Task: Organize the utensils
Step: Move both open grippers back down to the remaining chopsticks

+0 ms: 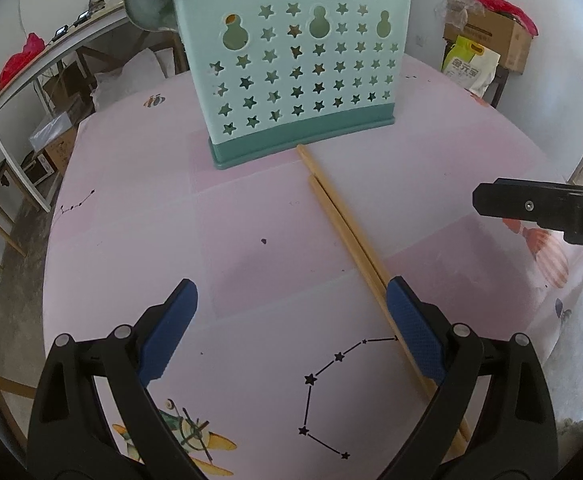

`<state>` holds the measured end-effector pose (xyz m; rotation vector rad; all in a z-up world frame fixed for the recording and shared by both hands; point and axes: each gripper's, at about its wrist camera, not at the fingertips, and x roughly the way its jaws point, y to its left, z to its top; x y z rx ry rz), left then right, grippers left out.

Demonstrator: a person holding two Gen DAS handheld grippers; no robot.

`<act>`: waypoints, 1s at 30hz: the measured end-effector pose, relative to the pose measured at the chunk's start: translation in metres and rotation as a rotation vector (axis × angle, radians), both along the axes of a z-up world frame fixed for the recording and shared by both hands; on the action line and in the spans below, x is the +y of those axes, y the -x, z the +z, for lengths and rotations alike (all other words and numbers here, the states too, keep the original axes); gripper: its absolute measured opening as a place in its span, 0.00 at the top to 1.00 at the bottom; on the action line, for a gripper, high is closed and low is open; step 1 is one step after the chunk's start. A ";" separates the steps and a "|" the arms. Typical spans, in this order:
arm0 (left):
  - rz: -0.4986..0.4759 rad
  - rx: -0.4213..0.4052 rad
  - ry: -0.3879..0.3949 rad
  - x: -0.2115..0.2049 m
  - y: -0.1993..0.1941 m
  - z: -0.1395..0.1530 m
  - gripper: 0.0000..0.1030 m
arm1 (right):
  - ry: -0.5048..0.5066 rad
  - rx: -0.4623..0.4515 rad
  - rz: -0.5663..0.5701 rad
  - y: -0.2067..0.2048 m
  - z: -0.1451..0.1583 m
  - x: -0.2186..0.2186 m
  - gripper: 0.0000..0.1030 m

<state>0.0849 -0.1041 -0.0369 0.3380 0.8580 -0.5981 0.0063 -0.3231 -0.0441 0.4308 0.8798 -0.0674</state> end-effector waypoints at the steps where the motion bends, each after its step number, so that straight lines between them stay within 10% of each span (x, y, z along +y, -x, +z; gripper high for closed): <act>1: 0.003 0.002 0.001 0.001 -0.001 0.000 0.11 | 0.000 0.000 0.001 0.000 0.000 0.000 0.56; 30: 0.098 0.048 0.035 0.027 -0.022 0.001 0.10 | 0.006 -0.004 0.050 -0.004 0.003 0.014 0.56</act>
